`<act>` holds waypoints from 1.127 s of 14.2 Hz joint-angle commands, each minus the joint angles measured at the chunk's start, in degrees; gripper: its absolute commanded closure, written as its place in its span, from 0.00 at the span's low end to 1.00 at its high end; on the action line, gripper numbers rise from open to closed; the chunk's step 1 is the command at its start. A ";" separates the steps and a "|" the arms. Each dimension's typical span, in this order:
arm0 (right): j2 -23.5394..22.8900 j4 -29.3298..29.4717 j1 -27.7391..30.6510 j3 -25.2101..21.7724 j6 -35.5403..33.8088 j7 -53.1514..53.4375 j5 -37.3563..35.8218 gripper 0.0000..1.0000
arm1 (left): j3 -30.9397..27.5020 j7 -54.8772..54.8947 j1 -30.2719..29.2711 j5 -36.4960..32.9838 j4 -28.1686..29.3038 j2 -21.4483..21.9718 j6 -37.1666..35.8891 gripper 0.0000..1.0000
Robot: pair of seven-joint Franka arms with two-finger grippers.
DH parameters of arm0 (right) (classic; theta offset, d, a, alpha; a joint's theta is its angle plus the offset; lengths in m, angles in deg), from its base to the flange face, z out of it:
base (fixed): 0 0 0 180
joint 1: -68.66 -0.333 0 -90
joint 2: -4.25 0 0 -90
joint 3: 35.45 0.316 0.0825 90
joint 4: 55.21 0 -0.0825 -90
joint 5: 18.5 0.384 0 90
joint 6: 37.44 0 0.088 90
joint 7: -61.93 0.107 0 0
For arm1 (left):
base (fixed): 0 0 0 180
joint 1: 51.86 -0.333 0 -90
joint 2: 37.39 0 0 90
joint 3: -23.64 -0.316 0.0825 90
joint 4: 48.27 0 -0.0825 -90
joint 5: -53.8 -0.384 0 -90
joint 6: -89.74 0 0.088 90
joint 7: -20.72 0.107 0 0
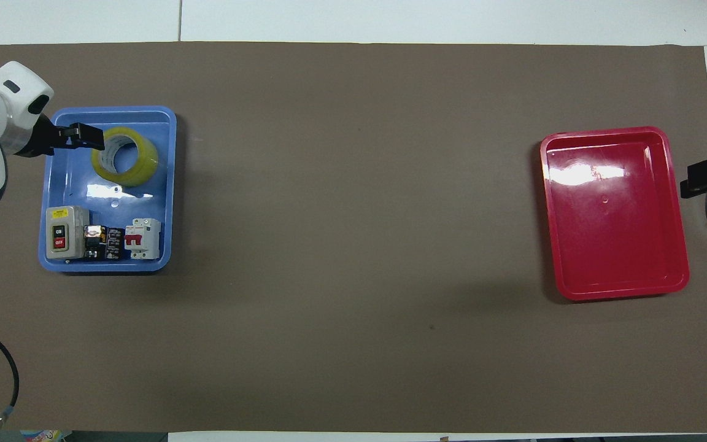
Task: Place and move tape with both arms
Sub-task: 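Reach the left gripper down to the yellow tape roll in the blue tray, then grasp the tape roll with the left gripper and carry it toward the table center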
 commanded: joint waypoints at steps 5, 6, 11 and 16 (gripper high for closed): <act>0.92 -0.93 0.24 0.03 -0.18 -1.31 0.17 0.00 | 0.10 0.76 -0.77 0.51 4.12 -4.36 7.65 0.62; 0.92 -0.93 0.24 0.03 -0.18 -1.31 0.26 0.00 | 0.10 0.49 -0.77 0.51 4.31 -4.18 7.13 0.86; 0.92 -0.93 0.24 0.03 -0.18 -1.40 0.26 0.00 | 0.10 0.49 -0.77 0.51 3.00 -1.90 2.22 1.00; 0.92 -0.93 0.24 0.03 -0.18 -1.31 0.17 0.00 | 0.10 -4.84 3.08 0.51 1.41 5.21 -9.03 1.00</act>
